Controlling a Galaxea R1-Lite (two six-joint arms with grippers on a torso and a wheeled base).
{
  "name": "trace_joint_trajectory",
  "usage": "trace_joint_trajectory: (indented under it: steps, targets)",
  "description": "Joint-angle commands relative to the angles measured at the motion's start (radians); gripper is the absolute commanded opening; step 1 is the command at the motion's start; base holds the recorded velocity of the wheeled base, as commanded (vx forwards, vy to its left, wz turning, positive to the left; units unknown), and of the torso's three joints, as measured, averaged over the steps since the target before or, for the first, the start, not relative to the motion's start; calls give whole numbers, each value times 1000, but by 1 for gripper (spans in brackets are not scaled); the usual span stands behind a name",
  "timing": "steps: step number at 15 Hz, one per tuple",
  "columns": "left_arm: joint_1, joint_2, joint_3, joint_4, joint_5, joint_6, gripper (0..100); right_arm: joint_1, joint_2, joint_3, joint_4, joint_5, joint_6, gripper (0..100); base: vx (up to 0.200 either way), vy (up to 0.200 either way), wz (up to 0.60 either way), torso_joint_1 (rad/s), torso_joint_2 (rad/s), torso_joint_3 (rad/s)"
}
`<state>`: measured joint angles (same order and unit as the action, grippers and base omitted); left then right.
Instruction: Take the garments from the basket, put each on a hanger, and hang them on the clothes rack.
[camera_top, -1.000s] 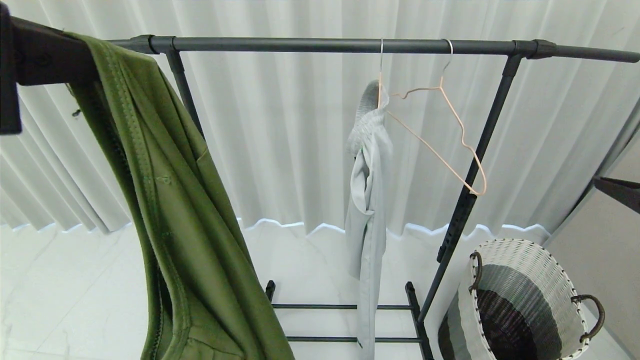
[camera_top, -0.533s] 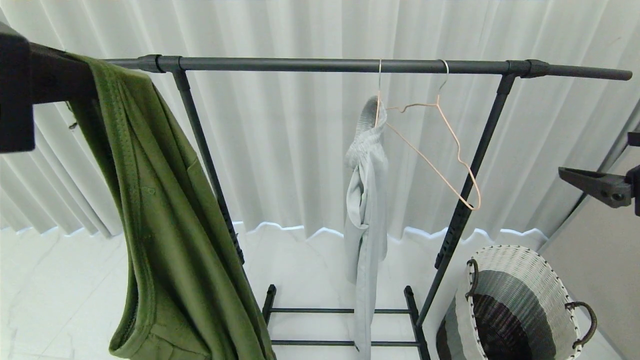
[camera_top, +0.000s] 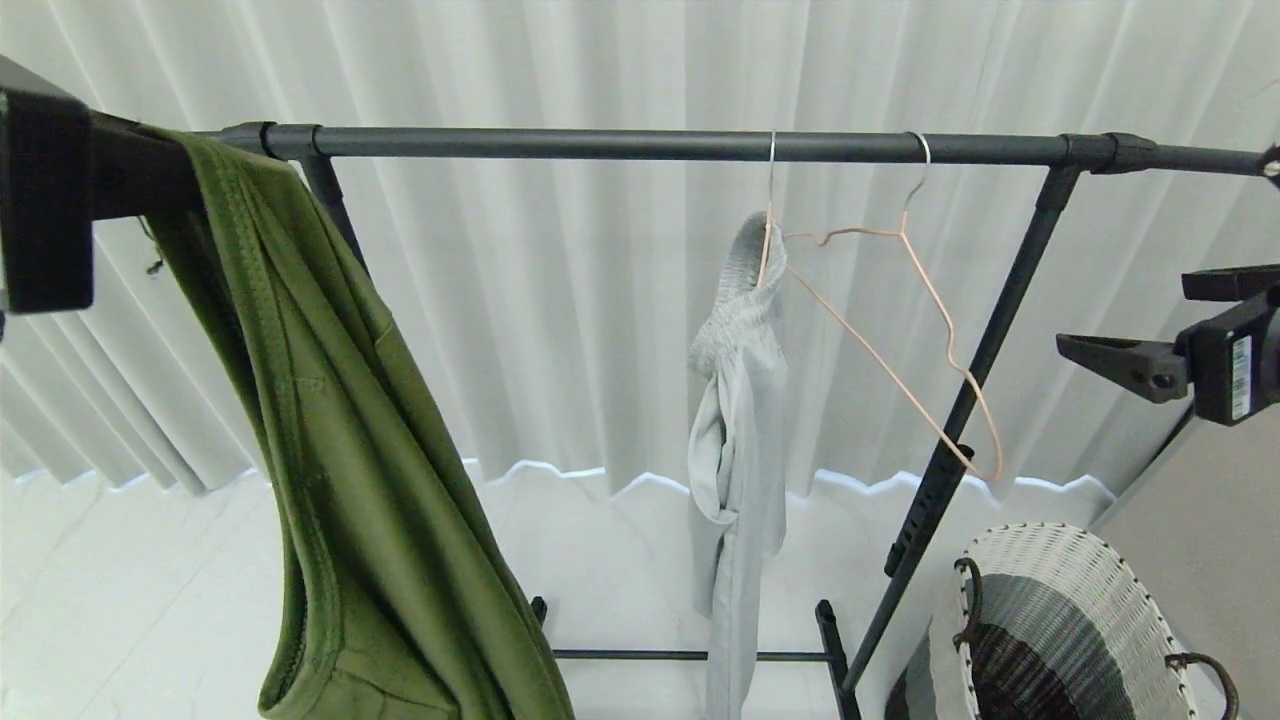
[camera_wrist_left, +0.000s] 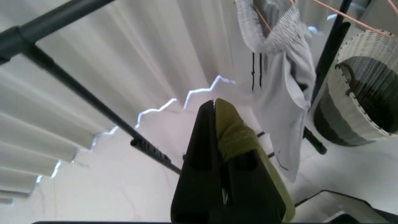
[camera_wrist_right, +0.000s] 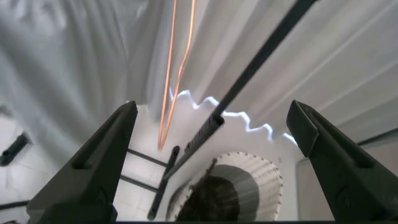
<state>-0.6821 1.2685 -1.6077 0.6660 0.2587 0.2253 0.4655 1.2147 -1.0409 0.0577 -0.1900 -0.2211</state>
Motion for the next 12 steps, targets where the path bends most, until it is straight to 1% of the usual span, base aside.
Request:
trace_joint_trajectory:
  steps: [1,2,5,7,10,11,12]
  targets:
    - [1,0,2,0,1,0,0,1,66,-16,-1,0,19,100,200,0,0,2,2,2]
    - [0,-1,6,0,1,0,0,2,85,-22,-1,0,37,100,200,0,0,2,7,-2]
    - [1,-5,18,-3,1,5,0,4,158,-34,14,-2,69,100,0,0,0,0,0,0]
    - [1,-5,22,-34,1,8,0,10,210,-57,22,-3,94,100,0,0,0,0,0,0]
    - [1,-6,37,-43,1,8,0,44,298,-113,57,-11,209,100,0,0,0,0,0,0]
    - [1,-6,38,-43,1,8,0,47,315,-122,60,-17,232,100,0,0,0,0,0,0]
    - [1,-6,38,-43,1,8,0,47,352,-140,76,-46,266,100,0,0,0,0,0,0]
